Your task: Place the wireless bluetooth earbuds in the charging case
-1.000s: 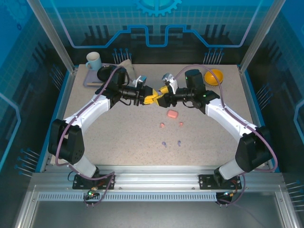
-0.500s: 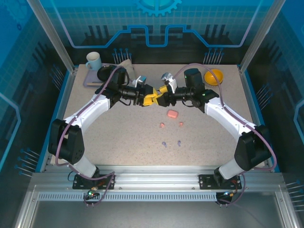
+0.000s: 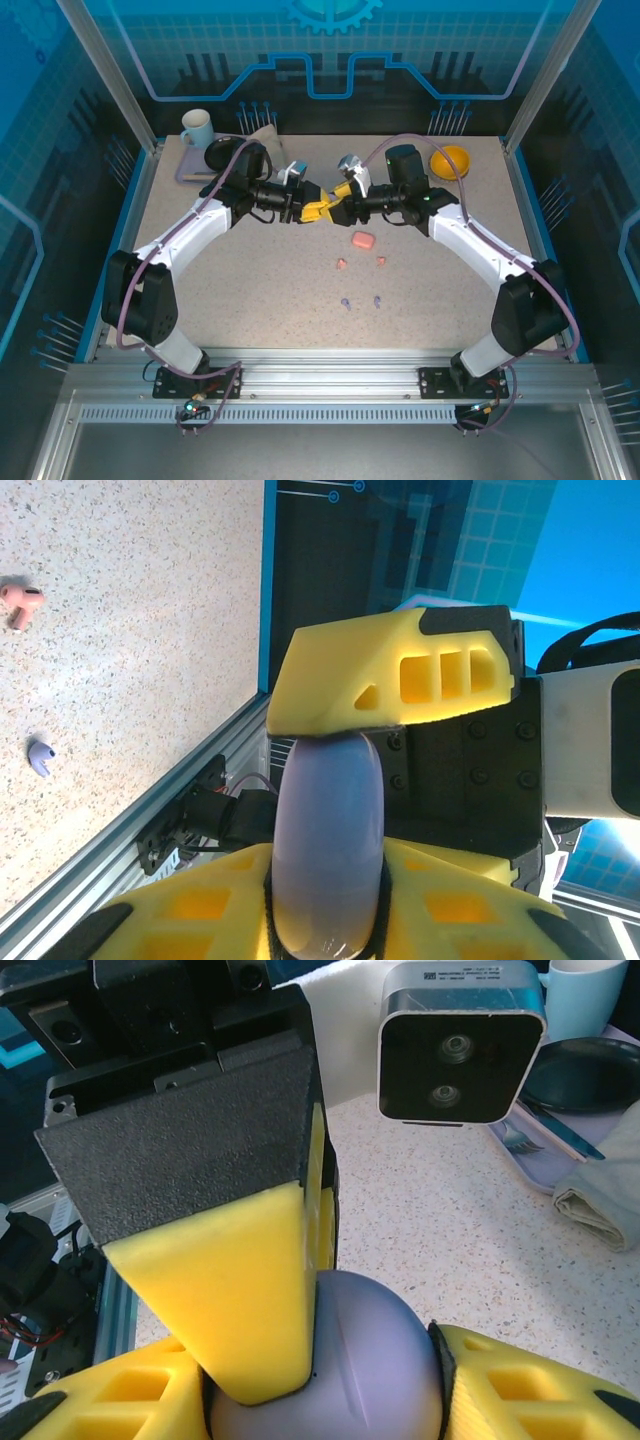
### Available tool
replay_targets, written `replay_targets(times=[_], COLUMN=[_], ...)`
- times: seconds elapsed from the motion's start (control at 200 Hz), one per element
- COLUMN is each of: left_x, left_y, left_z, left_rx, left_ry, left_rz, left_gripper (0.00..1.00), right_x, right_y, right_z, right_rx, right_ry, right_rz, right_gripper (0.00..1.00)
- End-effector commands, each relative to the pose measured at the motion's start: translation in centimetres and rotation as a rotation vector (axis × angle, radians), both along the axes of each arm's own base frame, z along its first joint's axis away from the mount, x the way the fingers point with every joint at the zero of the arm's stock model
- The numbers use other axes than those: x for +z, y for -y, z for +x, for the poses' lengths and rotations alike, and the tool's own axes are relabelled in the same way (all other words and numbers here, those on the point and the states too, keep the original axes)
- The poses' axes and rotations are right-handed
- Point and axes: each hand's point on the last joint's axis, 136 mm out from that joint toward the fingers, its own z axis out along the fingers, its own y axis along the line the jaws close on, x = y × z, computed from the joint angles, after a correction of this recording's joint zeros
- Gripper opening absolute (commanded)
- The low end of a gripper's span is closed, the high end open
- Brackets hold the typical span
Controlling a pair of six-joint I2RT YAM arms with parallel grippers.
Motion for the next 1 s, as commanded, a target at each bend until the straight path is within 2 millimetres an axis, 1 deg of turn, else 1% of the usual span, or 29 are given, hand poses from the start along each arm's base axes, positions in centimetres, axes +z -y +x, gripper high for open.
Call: replay_targets(times=[0.0,0.055,0.085,0.19,0.26,0.365,0.46,0.535,0.59,0.65,0.7,0.795,0.87,0.93,0.995], left_x=[1.2,1.4,1.4,1.4,1.3,1.1,1.0,1.0,0.7,0.4,0.4,0.5,0.5,0.2,-0.2], left_y=[0.1,0.1,0.1,0.1,0.1,0.0,-0.1,-0.2,-0.6,-0.9,-1.1,-1.4,-1.6,-1.8,-2.1], left_z=[-2.2,-2.3,-2.3,-2.5,-2.6,-2.7,-2.7,-2.6,-2.5,-2.4,-2.4,-2.5,-2.7,-2.8,-2.6], left_rx=[-0.056,-0.061,-0.063,-0.070,-0.074,-0.078,-0.076,-0.068,-0.058,-0.050,-0.045,-0.042,-0.053,-0.057,-0.051], left_ry=[-0.112,-0.101,-0.101,-0.095,-0.093,-0.086,-0.066,-0.024,0.009,0.063,0.119,0.211,0.280,0.328,0.373], left_rz=[-0.016,-0.019,-0.020,-0.019,-0.017,-0.012,-0.004,0.008,0.030,0.057,0.072,0.090,0.106,0.126,0.156], left_gripper=[0.31,0.32,0.30,0.24,0.17,0.12,0.10,0.09,0.08,0.07,0.05,0.05,0.05,0.06,0.07], right_x=[0.7,0.7,0.6,0.7,0.7,0.7,0.9,1.3,1.8,2.3,2.6,3.1,3.1,2.9,2.8], right_y=[-0.1,-0.1,-0.2,-0.2,-0.3,-0.3,-0.2,0.2,1.0,2.3,3.9,6.8,8.5,9.3,9.8], right_z=[1.4,1.4,1.4,1.5,1.6,1.6,1.6,1.5,1.2,0.7,0.4,0.0,-0.2,0.0,0.2], right_rx=[-0.029,-0.029,-0.027,-0.028,-0.028,-0.029,-0.034,-0.043,-0.051,-0.076,-0.115,-0.208,-0.278,-0.334,-0.384], right_ry=[0.018,0.017,0.015,0.016,0.014,0.009,0.005,-0.007,-0.021,-0.043,-0.062,-0.102,-0.144,-0.193,-0.250], right_rz=[0.009,0.010,0.009,0.011,0.011,0.013,0.017,0.032,0.050,0.069,0.089,0.134,0.154,0.149,0.151], right_gripper=[0.41,0.41,0.41,0.41,0.41,0.42,0.48,0.60,0.64,0.66,0.68,0.71,0.72,0.73,0.73])
